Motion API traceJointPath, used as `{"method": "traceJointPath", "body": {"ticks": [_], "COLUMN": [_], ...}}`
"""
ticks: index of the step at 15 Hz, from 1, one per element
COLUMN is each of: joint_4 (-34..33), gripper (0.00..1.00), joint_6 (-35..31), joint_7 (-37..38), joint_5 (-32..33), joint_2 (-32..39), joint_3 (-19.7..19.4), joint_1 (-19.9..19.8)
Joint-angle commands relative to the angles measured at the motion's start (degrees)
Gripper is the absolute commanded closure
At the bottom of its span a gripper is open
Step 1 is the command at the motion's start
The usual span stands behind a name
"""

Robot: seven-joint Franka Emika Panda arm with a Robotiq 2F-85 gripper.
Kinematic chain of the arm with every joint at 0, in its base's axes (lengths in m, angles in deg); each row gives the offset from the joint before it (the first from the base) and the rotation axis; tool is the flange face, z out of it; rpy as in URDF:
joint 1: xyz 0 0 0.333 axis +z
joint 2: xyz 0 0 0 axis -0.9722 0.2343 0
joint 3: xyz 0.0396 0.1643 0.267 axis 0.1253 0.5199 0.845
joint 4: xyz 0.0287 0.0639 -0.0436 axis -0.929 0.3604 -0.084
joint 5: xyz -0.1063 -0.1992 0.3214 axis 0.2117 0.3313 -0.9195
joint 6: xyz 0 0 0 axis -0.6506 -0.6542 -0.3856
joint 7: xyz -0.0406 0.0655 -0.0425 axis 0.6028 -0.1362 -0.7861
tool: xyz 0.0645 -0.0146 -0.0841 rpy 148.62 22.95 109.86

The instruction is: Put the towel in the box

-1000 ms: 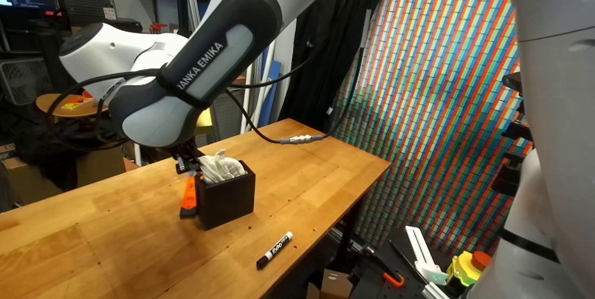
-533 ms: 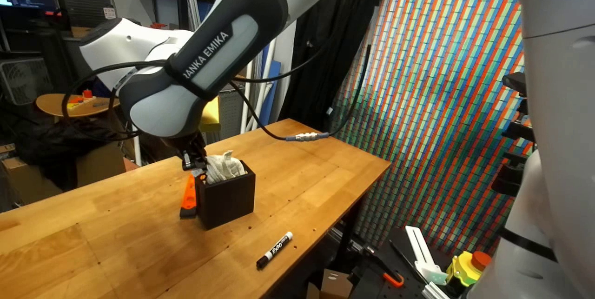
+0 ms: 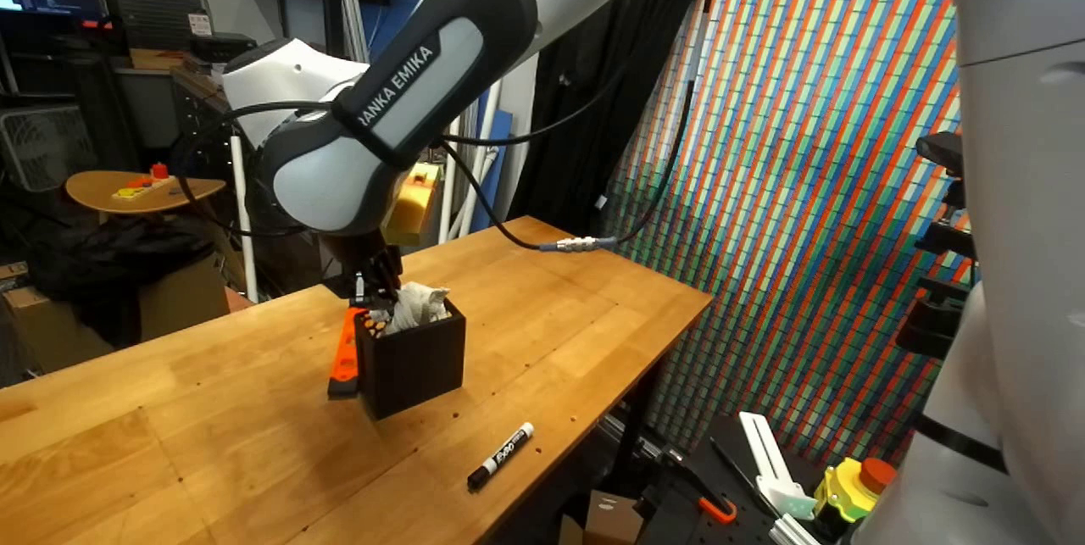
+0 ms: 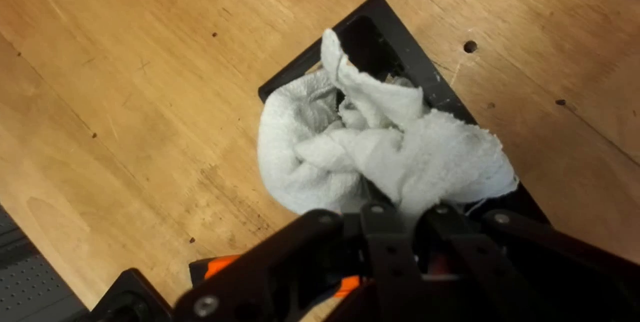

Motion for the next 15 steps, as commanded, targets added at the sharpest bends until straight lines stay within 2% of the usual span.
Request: {"method": "traceJointPath", "body": {"ticks": [1, 5, 15], "joint_4": [3.09, 6.43, 12.63], "gripper": [0.95, 0.95, 0.95], "joint_6": [-4.02, -9.07, -19.92], "joint_7": [2.31, 3.1, 3.8], "joint_5": [-6.1, -11.85, -17.99], "joint_2": [-1.2, -1.27, -1.63], "joint_3": [-0.53, -0.69, -2.31], "joint_1": [-0.93, -2.0, -4.14]}}
